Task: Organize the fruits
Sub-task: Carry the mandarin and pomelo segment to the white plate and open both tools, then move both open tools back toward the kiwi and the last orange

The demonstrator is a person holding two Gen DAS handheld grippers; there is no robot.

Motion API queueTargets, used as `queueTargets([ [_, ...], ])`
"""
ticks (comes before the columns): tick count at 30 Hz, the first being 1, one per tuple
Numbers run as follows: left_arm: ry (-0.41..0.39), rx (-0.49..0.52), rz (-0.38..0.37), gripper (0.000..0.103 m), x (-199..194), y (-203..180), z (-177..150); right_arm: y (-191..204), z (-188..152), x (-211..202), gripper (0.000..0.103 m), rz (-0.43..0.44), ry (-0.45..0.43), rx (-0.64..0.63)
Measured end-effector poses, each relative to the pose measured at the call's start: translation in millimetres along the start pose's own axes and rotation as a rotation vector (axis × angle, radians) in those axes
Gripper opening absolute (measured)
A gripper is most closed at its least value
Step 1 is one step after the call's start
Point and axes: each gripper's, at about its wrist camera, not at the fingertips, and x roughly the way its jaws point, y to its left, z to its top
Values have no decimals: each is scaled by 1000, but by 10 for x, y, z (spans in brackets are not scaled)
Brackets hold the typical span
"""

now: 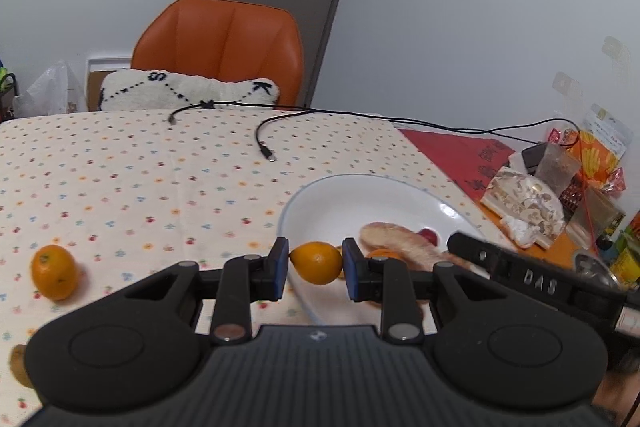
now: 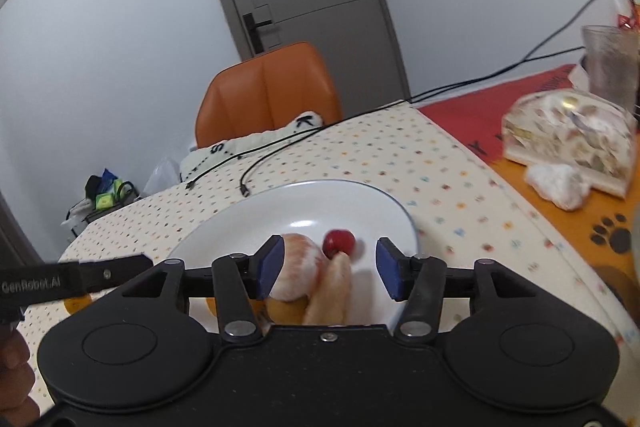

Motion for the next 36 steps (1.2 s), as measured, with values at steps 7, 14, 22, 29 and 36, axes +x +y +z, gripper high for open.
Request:
queueTargets([
  [7,-16,14,4,31,-13,-135,12,-24,8,-98,52,4,-15,5],
  [14,-17,-24,52,47,-128,15,16,70,-22,-165,61,36,-10,5],
  [22,-41,-54,112,76,-341,191,-18,252,-38,-239,73,61,-14,-10],
  [29,-74,-71,140,84,-539,319,-11,454,-29,-345,91,93,-30,-38],
  [36,-87,-85,153,84,-712,468,-43,641,-44,-385,101,115,-29,-53],
])
